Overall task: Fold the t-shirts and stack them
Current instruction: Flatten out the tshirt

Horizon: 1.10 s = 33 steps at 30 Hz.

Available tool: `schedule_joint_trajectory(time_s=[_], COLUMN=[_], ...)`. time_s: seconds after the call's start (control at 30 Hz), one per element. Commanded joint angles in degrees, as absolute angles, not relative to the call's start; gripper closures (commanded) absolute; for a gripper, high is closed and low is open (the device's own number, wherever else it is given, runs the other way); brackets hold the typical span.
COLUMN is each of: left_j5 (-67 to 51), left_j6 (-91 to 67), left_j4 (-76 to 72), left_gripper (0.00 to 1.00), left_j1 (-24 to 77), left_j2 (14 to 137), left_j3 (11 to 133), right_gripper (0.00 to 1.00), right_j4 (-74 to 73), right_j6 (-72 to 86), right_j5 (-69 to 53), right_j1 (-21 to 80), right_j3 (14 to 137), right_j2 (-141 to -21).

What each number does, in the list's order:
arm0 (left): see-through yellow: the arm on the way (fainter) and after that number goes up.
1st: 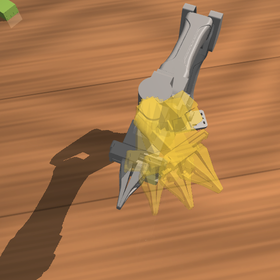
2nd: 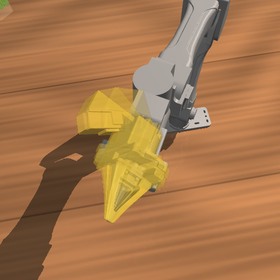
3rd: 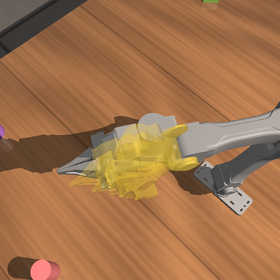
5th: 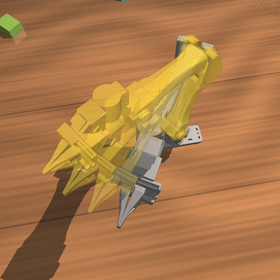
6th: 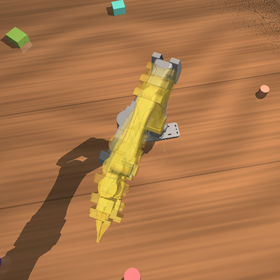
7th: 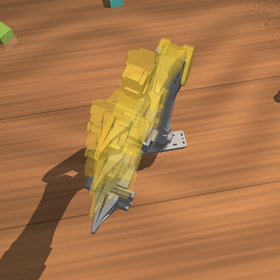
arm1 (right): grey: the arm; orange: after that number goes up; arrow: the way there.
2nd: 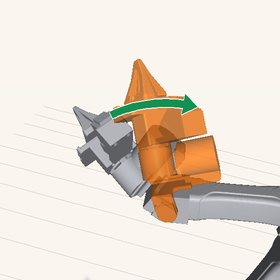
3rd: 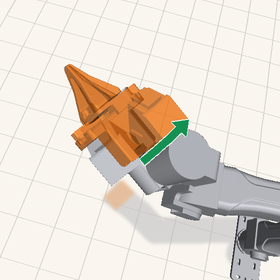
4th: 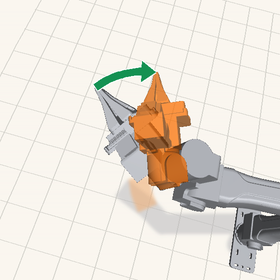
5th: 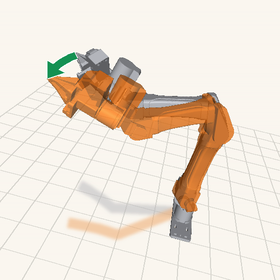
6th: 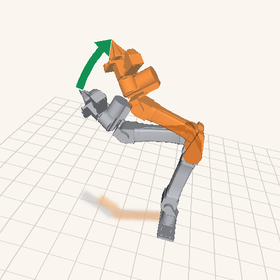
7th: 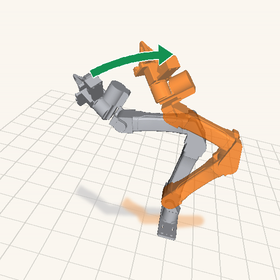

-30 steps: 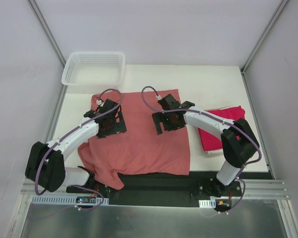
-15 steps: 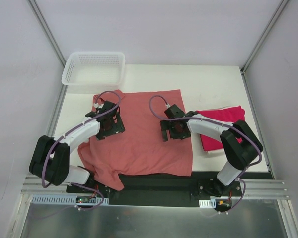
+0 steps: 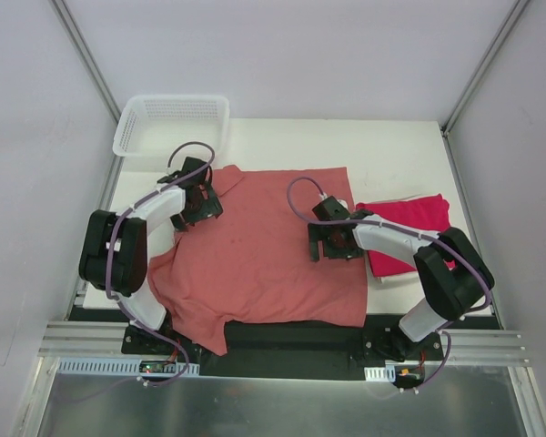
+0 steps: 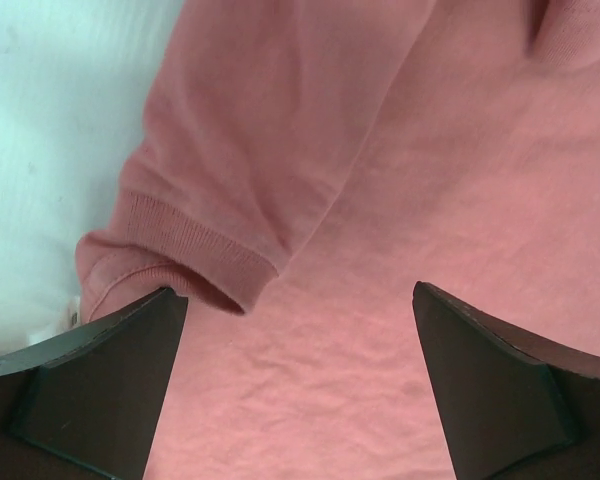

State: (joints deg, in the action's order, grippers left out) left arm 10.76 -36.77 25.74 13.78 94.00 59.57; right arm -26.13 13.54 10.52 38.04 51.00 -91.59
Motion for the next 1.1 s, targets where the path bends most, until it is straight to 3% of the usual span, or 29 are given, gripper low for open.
schedule_joint_trajectory(time_s=[0.0, 0.13, 0.2, 0.27, 0.3, 0.43, 0.5, 0.6, 0.7, 0.83, 0.87, 0.97, 1.07], left_j5=[12.7, 14.3, 15.1, 15.7, 15.5, 14.9, 15.5, 14.5, 13.0, 8.3, 7.5, 5.1, 4.0], left_j6=[-34.5, -34.8, -35.1, -35.6, -35.6, -34.8, -34.8, -35.9, -36.2, -35.6, -35.9, -37.2, -37.2], left_j4=[25.8, 27.0, 27.3, 28.4, 28.4, 28.7, 29.3, 30.2, 31.7, 32.9, 32.9, 32.8, 32.2], left_gripper=[0.07, 0.09, 0.16, 0.36, 0.54, 0.76, 0.71, 0.56, 0.5, 0.34, 0.24, 0.1, 0.02], left_j1=[12.7, 9.1, 6.1, 3.9, 3.0, -1.0, -2.5, -6.4, -9.8, -9.9, -9.9, -9.7, -6.5], left_j2=[96.9, 98.7, 99.7, 100.0, 100.0, 99.2, 98.2, 97.2, 97.1, 94.8, 92.5, 86.8, 81.5], left_j3=[63.9, 64.5, 64.5, 64.6, 64.4, 64.2, 64.3, 64.9, 66.3, 65.9, 65.0, 63.1, 62.7], right_gripper=[0.03, 0.03, 0.03, 0.03, 0.03, 0.03, 0.03, 0.03, 0.03, 0.03, 0.03, 0.03, 0.03], right_j4=[-32.2, -33.1, -33.9, -35.3, -35.7, -36.1, -36.3, -36.7, -37.2, -36.9, -36.8, -37.5, -37.7], right_j6=[15.3, 15.4, 15.7, 16.2, 16.2, 16.3, 16.4, 16.4, 16.6, 16.0, 16.0, 15.7, 15.4], right_j5=[10.7, 11.3, 11.9, 13.4, 13.8, 14.9, 14.9, 14.4, 14.1, 12.2, 12.0, 12.1, 12.3], right_j1=[37.6, 37.6, 37.5, 37.4, 37.1, 36.4, 36.2, 36.2, 36.2, 36.2, 36.2, 36.2, 36.3], right_j3=[46.8, 46.8, 46.8, 46.6, 46.2, 44.7, 44.3, 43.7, 42.6, 41.7, 41.4, 41.5, 41.4], right_j2=[-92.5, -91.6, -90.6, -89.6, -89.3, -88.0, -87.5, -86.7, -85.5, -83.7, -82.8, -81.8, -81.5])
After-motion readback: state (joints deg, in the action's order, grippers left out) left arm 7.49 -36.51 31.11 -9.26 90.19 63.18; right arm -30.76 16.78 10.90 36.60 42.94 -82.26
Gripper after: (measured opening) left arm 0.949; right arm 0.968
